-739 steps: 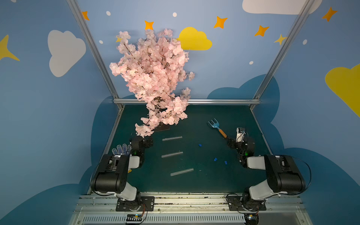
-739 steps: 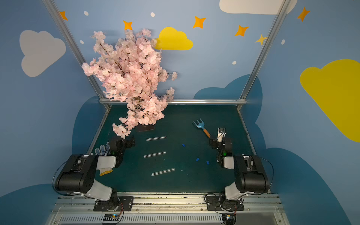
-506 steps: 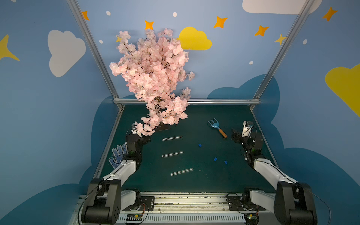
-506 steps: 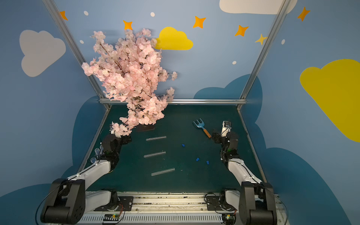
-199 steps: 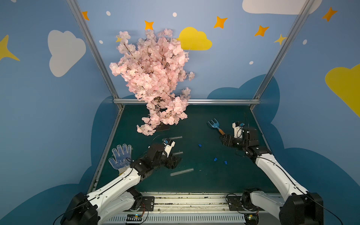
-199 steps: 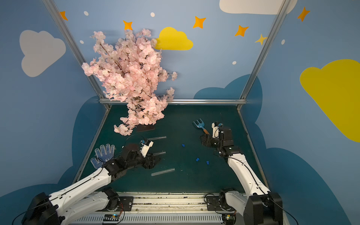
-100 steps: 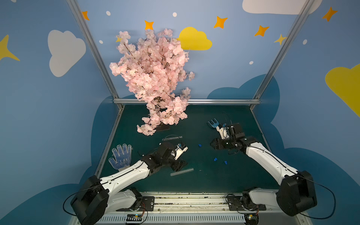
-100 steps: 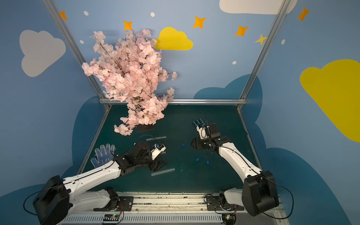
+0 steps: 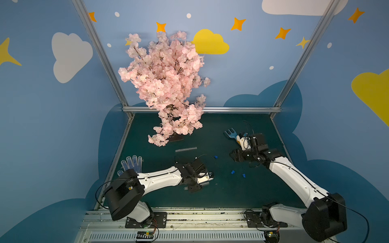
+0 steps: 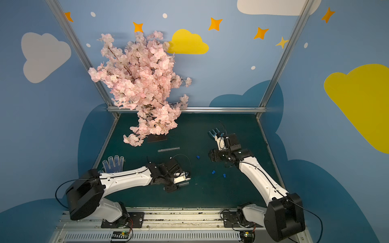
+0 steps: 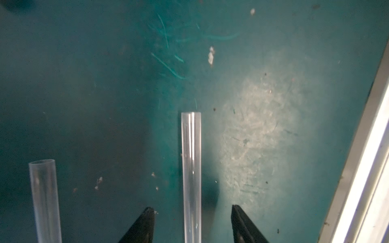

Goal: Insert stoppers into test tubes
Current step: Pick up the test tube at the center of the board.

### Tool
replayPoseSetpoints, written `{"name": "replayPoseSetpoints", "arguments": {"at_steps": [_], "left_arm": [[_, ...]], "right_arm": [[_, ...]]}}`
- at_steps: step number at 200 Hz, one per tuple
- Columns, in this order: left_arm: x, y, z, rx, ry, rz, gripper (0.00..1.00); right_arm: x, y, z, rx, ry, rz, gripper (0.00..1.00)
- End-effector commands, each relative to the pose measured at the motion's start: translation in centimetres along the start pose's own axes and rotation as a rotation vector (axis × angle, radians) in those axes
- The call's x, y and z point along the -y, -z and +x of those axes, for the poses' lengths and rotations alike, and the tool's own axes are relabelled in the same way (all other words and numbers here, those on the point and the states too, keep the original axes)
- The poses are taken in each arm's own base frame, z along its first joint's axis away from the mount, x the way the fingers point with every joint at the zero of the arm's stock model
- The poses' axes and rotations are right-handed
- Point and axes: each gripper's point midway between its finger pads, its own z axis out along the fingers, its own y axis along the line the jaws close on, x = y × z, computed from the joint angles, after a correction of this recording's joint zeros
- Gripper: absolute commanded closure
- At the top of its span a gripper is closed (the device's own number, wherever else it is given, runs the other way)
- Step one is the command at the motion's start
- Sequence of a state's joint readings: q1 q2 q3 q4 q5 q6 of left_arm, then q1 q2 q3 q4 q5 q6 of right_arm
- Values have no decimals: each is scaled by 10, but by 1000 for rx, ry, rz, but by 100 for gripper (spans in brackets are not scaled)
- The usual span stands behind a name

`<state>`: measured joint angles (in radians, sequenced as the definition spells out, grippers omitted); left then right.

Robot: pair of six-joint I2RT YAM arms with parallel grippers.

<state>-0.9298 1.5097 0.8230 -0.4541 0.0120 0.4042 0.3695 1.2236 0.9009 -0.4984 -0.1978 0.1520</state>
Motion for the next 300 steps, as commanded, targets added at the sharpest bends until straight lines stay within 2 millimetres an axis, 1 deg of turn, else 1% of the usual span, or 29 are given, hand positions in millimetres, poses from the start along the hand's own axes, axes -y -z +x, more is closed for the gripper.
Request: {"name": "replayPoseSetpoints", "arguments": {"at_steps": [1,24,49,81,100,115,144,165,189,209,232,249,254,256,259,268,280,284,285,300], "left_arm": [[1,1,7,-60,-62,9,42],[8,-3,6,-54,-83,58,45],[3,-11,11,-99,-100,45,52],[4,-15,10,-108,-109,55,59],[3,-18,13,-128,-116,55,62],[3,-20,18,-161,-119,66,68],[3,-20,23,-190,-129,68,74],[1,-20,23,-204,-134,60,81],[0,-18,19,-189,-135,56,85],[1,-12,10,-140,-141,59,87],[-2,2,-6,-54,-128,33,87],[-8,17,-19,31,-103,0,88],[-9,22,-23,59,-98,-10,88],[-9,24,-25,70,-96,-14,88],[-10,26,-27,85,-92,-19,88],[-12,33,-34,134,-83,-32,88],[-14,40,-42,186,-69,-42,89],[-15,42,-44,201,-65,-44,89],[-14,42,-44,204,-64,-44,89],[-16,48,-51,243,-52,-44,89]], "right_arm": [[2,2,8,-16,5,12,28],[3,3,10,-15,7,20,27],[3,5,10,-8,8,22,27],[4,7,13,-2,8,26,27],[4,7,15,-3,2,23,27],[3,8,15,-4,1,20,27],[0,9,16,-9,3,4,27],[-1,11,16,-4,-3,2,27],[-1,15,16,8,-20,4,27],[6,17,23,24,-107,37,27],[-9,19,37,29,-182,-62,27],[-30,24,48,16,-246,-194,27],[-37,27,46,23,-265,-238,27],[-38,24,54,6,-281,-250,27],[-42,23,58,-4,-297,-279,27],[-52,23,63,-17,-347,-355,27],[-67,24,66,-41,-408,-465,29],[-71,24,63,-37,-423,-497,30],[-74,24,66,-52,-432,-512,30],[-90,24,65,-89,-466,-603,31]]}}
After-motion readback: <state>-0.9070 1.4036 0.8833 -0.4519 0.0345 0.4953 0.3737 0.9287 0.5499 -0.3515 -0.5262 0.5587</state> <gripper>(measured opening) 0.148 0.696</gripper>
